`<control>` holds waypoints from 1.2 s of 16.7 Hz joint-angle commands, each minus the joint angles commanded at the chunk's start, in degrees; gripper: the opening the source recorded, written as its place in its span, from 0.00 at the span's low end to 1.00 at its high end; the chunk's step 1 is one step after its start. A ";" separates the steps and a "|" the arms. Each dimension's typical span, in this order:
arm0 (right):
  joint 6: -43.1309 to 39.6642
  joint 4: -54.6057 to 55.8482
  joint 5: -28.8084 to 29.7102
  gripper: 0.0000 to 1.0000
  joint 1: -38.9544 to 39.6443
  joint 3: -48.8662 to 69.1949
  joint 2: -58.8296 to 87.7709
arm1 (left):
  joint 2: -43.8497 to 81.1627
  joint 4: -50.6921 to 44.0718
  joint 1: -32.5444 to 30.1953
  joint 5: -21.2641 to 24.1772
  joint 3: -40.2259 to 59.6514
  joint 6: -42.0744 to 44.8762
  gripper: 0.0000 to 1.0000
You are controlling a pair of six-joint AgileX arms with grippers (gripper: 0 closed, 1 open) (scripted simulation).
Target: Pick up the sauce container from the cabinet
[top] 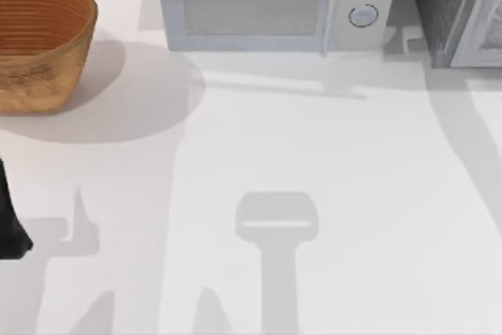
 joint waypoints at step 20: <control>0.33 1.34 2.50 1.00 1.78 19.48 21.19 | 0.00 0.00 0.00 0.00 0.00 0.00 1.00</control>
